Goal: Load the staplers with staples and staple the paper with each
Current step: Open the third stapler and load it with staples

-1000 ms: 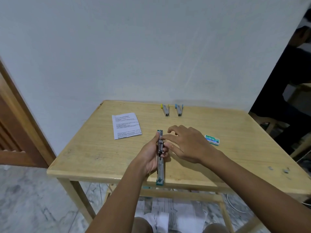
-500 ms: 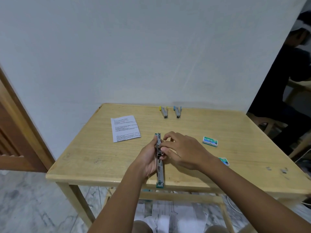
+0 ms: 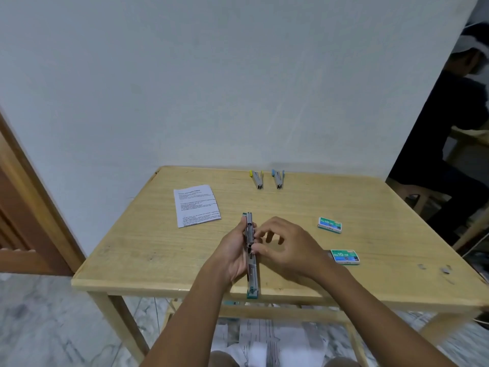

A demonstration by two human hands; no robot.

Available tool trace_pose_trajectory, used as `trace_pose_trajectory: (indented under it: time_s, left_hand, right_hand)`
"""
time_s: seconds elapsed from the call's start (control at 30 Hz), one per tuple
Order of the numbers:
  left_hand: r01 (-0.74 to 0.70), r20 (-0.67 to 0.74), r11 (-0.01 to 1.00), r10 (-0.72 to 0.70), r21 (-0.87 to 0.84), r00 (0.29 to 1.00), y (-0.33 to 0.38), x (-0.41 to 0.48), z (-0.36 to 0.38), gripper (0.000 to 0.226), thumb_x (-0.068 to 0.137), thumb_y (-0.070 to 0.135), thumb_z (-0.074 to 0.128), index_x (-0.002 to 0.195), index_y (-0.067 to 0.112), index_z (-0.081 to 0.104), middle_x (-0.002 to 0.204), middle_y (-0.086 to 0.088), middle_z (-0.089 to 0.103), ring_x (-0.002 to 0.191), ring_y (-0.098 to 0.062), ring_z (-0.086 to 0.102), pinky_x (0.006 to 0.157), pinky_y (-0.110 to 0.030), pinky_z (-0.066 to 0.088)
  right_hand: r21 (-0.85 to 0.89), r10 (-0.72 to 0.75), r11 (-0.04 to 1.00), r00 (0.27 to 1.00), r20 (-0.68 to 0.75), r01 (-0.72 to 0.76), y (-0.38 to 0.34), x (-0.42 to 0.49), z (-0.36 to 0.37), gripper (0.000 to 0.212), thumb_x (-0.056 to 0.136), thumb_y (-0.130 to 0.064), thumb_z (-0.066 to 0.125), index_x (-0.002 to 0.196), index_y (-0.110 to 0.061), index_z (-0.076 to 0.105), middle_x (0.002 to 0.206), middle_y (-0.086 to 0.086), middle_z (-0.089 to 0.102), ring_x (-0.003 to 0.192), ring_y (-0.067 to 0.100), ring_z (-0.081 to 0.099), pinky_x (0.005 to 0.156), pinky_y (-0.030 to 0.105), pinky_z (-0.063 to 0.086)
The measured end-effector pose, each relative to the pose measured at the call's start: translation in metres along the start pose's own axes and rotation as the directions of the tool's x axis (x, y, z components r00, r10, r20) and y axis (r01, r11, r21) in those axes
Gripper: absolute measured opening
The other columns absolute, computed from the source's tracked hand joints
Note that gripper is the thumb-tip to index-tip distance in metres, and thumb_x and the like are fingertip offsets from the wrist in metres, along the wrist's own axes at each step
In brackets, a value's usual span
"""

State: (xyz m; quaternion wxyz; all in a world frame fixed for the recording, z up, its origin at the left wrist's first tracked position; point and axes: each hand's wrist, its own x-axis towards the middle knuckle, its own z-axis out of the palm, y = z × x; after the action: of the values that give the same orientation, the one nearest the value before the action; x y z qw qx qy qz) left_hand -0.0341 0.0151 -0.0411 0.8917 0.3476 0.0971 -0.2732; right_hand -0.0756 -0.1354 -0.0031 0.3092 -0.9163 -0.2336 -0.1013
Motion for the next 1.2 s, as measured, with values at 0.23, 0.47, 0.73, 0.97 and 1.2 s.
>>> trace_pose_trajectory:
  time_s: [0.23,0.47,0.73,0.97,1.2]
  left_hand:
    - [-0.025,-0.037,0.999,0.024,-0.026,0.999,-0.001,-0.003,0.003,0.035,0.1,0.042,0.045,0.099,0.007,0.049,0.072,-0.013,0.055,0.051,-0.017,0.053,0.039,-0.021,0.046]
    - [-0.025,-0.017,0.997,0.026,0.068,1.0,-0.001,-0.004,0.004,0.046,0.1,0.046,0.041,0.084,0.005,0.054,0.06,-0.008,0.042,0.041,-0.017,0.045,0.042,-0.024,0.043]
    - [-0.023,0.0,0.992,0.023,0.121,1.0,0.0,-0.006,0.005,0.045,0.102,0.045,0.039,0.099,0.003,0.054,0.059,-0.009,0.046,0.039,-0.017,0.046,0.042,-0.024,0.044]
    - [-0.031,-0.011,0.994,0.033,0.103,0.999,-0.001,-0.004,0.003,0.045,0.1,0.043,0.044,0.109,0.0,0.056,0.071,-0.011,0.054,0.041,-0.016,0.048,0.038,-0.024,0.046]
    - [-0.037,-0.05,0.999,0.039,0.03,0.998,-0.001,0.003,0.0,0.041,0.102,0.046,0.037,0.093,0.007,0.049,0.07,-0.009,0.056,0.053,-0.016,0.048,0.059,-0.031,0.042]
  right_hand:
    - [0.149,-0.023,0.987,0.976,-0.217,0.057,0.003,-0.008,0.017,0.013,0.083,-0.025,0.076,0.094,-0.019,0.075,0.092,-0.012,0.071,0.087,0.003,0.065,0.077,0.021,0.052]
    - [-0.026,-0.022,1.0,0.935,-0.355,0.014,0.003,0.005,0.026,0.012,0.087,-0.025,0.071,0.096,-0.021,0.077,0.085,-0.011,0.07,0.083,0.003,0.06,0.073,0.021,0.048]
    - [-0.006,0.123,0.992,0.981,-0.151,-0.126,0.001,0.019,0.023,0.02,0.093,-0.034,0.058,0.097,-0.028,0.077,0.085,-0.011,0.058,0.077,0.006,0.058,0.069,0.032,0.049]
    - [-0.096,0.098,0.989,0.981,-0.165,-0.115,-0.002,0.014,0.024,0.021,0.094,-0.034,0.055,0.098,-0.029,0.075,0.086,-0.013,0.056,0.071,0.001,0.058,0.063,0.024,0.046]
    - [0.033,0.103,0.994,0.994,-0.041,-0.102,-0.012,-0.022,0.014,0.029,0.086,-0.053,0.059,0.108,-0.035,0.066,0.097,-0.023,0.055,0.079,0.002,0.057,0.072,0.029,0.051]
